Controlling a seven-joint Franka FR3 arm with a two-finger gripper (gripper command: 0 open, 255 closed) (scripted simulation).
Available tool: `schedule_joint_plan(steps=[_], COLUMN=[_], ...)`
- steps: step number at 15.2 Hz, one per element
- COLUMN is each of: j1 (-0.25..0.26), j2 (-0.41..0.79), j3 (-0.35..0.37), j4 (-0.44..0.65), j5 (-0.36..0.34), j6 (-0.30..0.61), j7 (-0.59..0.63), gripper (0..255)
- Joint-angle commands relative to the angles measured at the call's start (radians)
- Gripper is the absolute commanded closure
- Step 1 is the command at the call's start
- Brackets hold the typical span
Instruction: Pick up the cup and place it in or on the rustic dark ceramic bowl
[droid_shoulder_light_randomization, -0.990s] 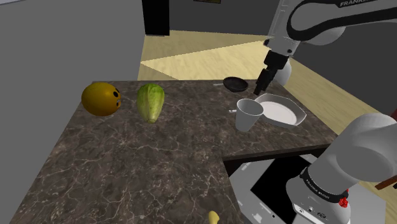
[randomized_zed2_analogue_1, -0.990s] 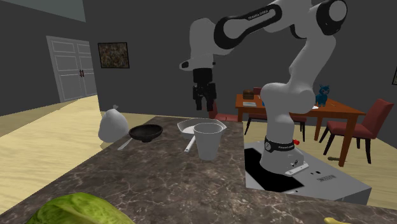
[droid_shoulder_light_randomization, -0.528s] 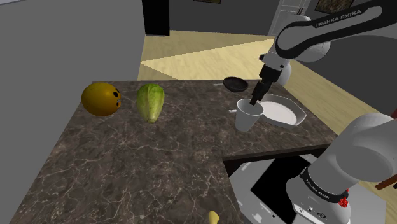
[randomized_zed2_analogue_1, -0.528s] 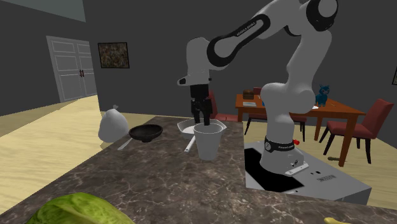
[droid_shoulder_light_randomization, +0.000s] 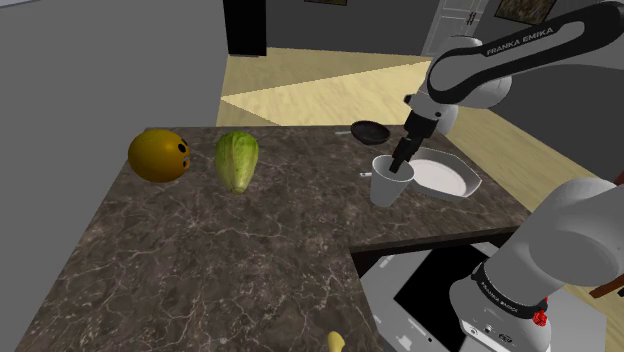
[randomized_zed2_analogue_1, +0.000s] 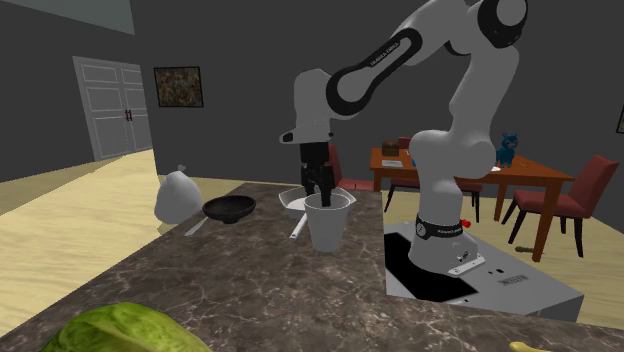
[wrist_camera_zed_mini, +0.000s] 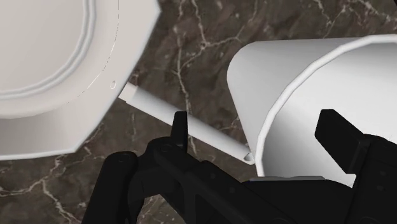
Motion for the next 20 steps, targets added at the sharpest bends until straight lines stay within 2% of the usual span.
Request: schedule_joint_plan(steps=[1, 4, 5, 14, 20], j1=[0.0, 0.0, 0.0, 0.0, -0.008], j2=[0.0, 0.0, 0.0, 0.0, -0.052], j3=[0.0, 0.0, 0.0, 0.0, 0.011], j4=[-0.001, 0.0, 0.0, -0.001, 0.046], j5=[0.0, 0.0, 0.0, 0.0, -0.014], j6=[0.001, 0.001, 0.001, 0.001, -0.095], j7=[0.0, 0.0, 0.0, 0.0, 0.026], gripper=[0, 0, 255, 255, 255])
